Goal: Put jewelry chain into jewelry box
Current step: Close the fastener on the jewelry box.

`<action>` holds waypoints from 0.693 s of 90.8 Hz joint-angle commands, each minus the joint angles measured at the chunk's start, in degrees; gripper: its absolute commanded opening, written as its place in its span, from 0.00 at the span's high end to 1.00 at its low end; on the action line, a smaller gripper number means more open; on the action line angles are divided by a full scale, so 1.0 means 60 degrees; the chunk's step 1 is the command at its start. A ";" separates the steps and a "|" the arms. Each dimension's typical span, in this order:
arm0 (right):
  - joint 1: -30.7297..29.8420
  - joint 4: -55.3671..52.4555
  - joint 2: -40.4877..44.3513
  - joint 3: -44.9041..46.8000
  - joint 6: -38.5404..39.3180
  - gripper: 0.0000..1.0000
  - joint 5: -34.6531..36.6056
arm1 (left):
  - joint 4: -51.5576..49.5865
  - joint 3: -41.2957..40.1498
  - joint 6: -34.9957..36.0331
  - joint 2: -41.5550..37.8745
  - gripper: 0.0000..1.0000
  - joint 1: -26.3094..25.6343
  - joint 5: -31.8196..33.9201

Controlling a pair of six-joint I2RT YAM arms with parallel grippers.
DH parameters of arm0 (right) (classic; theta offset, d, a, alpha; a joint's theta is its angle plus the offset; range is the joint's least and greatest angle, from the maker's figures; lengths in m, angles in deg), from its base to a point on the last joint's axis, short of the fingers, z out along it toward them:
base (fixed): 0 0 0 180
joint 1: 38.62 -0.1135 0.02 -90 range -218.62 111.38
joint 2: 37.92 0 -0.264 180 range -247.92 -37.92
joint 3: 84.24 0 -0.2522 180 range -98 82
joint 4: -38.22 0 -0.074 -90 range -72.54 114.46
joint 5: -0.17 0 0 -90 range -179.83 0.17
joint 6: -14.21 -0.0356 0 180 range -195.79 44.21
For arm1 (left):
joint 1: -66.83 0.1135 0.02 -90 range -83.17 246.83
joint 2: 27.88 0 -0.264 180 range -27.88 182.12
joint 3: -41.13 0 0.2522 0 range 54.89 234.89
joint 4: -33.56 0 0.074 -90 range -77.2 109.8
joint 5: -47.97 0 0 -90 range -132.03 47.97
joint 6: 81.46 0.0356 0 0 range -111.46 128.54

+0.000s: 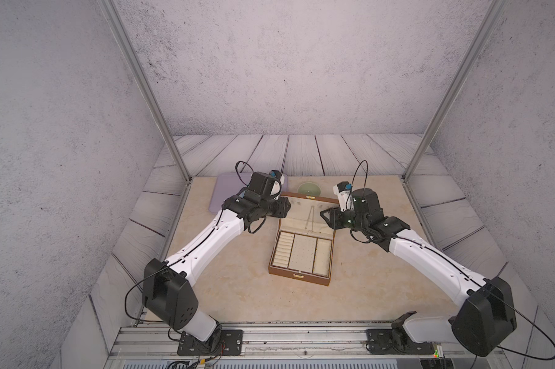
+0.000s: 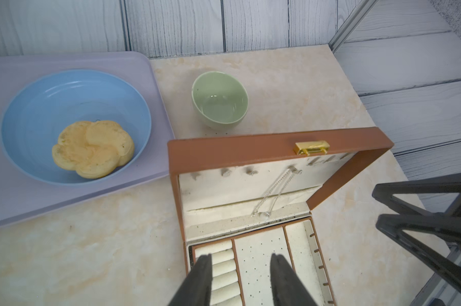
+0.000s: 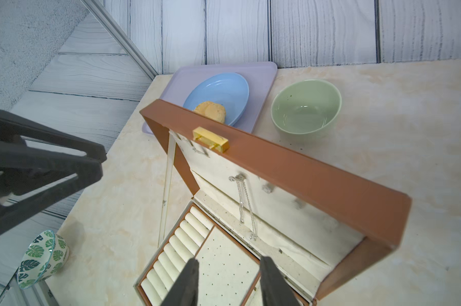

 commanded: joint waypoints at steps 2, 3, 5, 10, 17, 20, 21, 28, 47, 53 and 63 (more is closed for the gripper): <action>-0.0066 -0.0042 0.0008 0.0255 0.0788 0.58 0.0294 | 0.0830 -0.0957 -0.0580 -0.0467 0.57 0.0065 -0.0198; -0.0080 0.0007 0.0019 0.0266 0.0911 0.58 0.0333 | 0.0863 -0.1010 -0.0604 -0.0508 0.57 0.0065 -0.0176; -0.0097 0.0076 0.0034 0.0285 0.1172 0.57 0.0373 | 0.0914 -0.1193 -0.0651 -0.0593 0.57 0.0073 -0.0149; -0.0100 0.0224 0.0078 0.0223 0.1774 0.55 0.0437 | 0.1039 -0.1549 -0.0765 -0.0803 0.56 0.0104 -0.0116; -0.0096 0.0205 0.0127 -0.0113 0.2576 0.50 0.0354 | 0.1066 -0.2046 -0.0890 -0.1051 0.54 0.0122 -0.0078; -0.0094 0.0257 0.0137 -0.0261 0.2844 0.46 0.0300 | 0.1053 -0.2249 -0.0916 -0.1135 0.53 0.0124 -0.0093; -0.0094 0.0280 0.0127 -0.0300 0.2950 0.45 0.0300 | 0.1048 -0.2308 -0.0926 -0.1171 0.52 0.0117 -0.0102; -0.0106 0.0369 0.0054 -0.0614 0.3444 0.35 0.0306 | 0.1053 -0.2714 -0.1021 -0.1362 0.52 0.0124 -0.0261; -0.0094 -0.0770 -0.1414 -0.2269 0.4859 0.01 -0.0011 | 0.1166 -0.3281 -0.1159 -0.1512 0.32 0.0129 -0.0707; -0.0107 -0.1368 -0.2064 -0.2926 0.5322 0.01 -0.0135 | 0.1173 -0.3318 -0.1165 -0.1500 0.28 0.0138 -0.0811; -0.0097 -0.2003 -0.2697 -0.3618 0.6120 0.02 -0.0176 | 0.1136 -0.3289 -0.1158 -0.1500 0.27 0.0125 -0.0857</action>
